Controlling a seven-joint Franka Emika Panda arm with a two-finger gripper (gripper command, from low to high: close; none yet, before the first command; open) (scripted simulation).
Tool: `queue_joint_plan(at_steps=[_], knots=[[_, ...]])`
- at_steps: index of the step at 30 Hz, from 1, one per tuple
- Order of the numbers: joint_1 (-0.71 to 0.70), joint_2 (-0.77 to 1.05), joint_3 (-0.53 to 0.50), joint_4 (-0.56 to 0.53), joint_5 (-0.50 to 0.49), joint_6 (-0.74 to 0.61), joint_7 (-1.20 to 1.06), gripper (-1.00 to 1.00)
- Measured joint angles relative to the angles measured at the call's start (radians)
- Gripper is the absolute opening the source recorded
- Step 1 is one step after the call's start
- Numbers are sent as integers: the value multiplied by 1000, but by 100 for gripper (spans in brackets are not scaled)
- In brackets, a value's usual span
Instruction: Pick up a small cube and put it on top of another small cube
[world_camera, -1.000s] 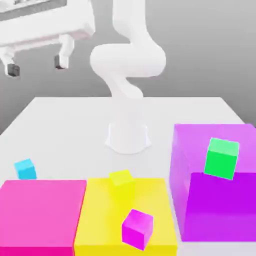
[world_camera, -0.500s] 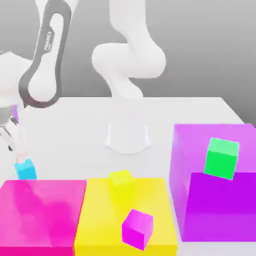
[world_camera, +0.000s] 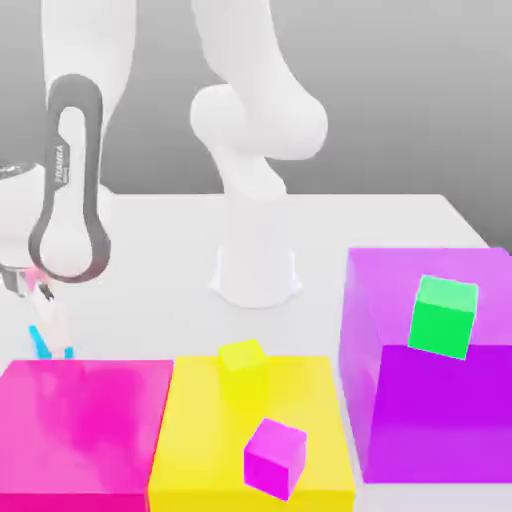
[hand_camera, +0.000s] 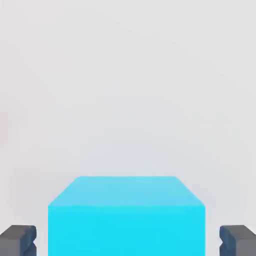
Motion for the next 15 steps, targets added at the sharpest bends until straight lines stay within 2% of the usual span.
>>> queue_joint_plan(at_steps=[3,5,10,15], knots=[[-9,5,10,1,6,3,-4,-100],[23,-17,-29,-4,-29,-11,22,-100],[137,-114,-180,-32,-195,-71,146,-100],[200,-215,-283,-63,-377,-132,284,-100]])
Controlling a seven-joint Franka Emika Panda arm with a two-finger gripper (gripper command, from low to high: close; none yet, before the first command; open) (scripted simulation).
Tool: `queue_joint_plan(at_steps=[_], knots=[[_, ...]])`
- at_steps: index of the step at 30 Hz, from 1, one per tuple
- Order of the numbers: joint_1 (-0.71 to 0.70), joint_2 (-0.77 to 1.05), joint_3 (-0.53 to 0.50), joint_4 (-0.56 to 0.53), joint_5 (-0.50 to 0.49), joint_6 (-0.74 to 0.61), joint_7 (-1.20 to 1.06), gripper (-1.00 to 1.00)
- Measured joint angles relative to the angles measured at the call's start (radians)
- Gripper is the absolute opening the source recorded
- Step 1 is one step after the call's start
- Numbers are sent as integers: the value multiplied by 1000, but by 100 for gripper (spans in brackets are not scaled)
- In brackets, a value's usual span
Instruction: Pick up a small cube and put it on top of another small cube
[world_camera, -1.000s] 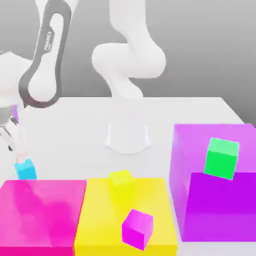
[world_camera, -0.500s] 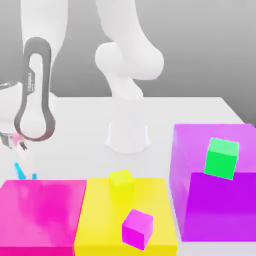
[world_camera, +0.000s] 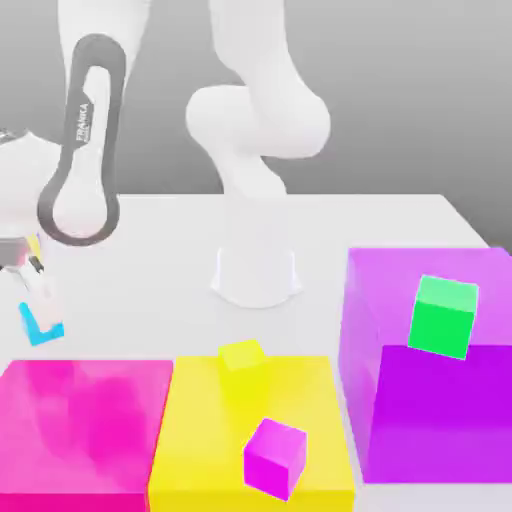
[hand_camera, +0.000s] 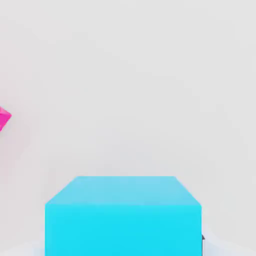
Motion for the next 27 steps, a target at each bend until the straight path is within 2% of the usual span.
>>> queue_joint_plan(at_steps=[1,3,8,18,20,24,25,27], knots=[[5,-19,-12,-6,-32,-12,24,-100],[46,-59,27,-13,-35,-56,-24,-100],[251,-184,122,-26,-47,-187,-217,-100],[461,-477,354,-64,-262,-404,-454,-100],[498,-482,393,-77,-295,-387,-493,-100],[516,-366,398,-108,-297,-237,-516,-100],[517,-349,398,-112,-296,-216,-517,100],[517,-349,398,-112,-296,-216,-517,100]])
